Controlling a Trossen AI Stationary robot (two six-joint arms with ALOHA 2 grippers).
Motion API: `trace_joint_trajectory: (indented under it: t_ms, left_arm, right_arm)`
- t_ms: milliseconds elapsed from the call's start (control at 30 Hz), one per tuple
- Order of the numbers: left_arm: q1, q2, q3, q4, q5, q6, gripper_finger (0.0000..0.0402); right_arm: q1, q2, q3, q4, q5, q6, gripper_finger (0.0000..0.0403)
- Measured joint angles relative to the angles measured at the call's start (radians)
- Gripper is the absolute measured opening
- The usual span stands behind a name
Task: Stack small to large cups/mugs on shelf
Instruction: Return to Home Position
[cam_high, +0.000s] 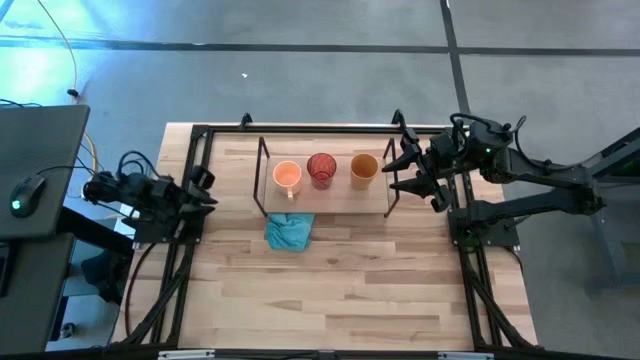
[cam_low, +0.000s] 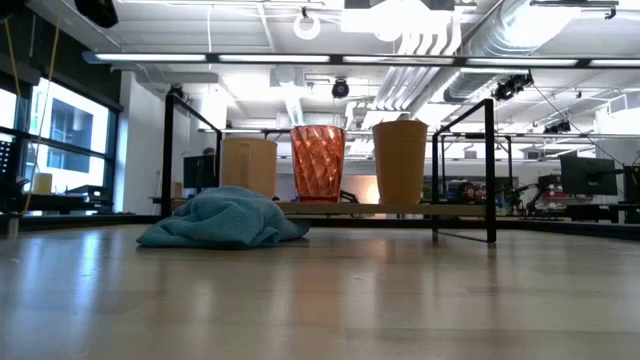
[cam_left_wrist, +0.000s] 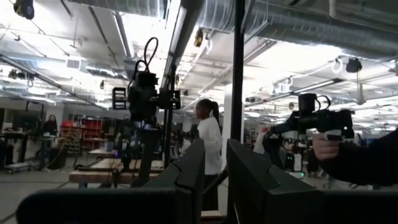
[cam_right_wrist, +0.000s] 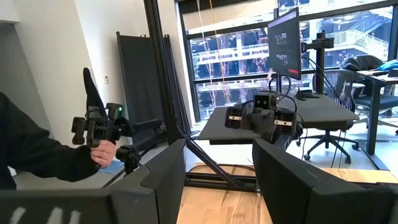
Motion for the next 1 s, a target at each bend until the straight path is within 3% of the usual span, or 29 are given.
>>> trace_joint_trajectory:
  t_ms: [333, 500, 700, 1000]
  left_arm:
    - [0.000, 0.000, -0.073, 0.164, -0.007, 0.011, 0.0004]
    - [0.000, 0.000, -0.104, 0.252, -0.029, 0.036, 0.0019]
    - [0.000, 0.000, -0.175, 0.382, -0.029, 0.036, 0.0009]
    - [0.000, 0.000, -0.179, 0.354, -0.063, 0.016, 0.0011]
  right_arm:
    - [0.000, 0.017, 0.000, -0.001, 0.000, -0.005, 0.0177]
    - [0.000, 0.052, 0.000, -0.004, -0.003, -0.008, 0.0177]
    - [0.000, 0.097, 0.000, 0.000, -0.005, -0.008, 0.0177]
    - [0.000, 0.117, 0.000, 0.019, -0.020, -0.008, 0.0177]
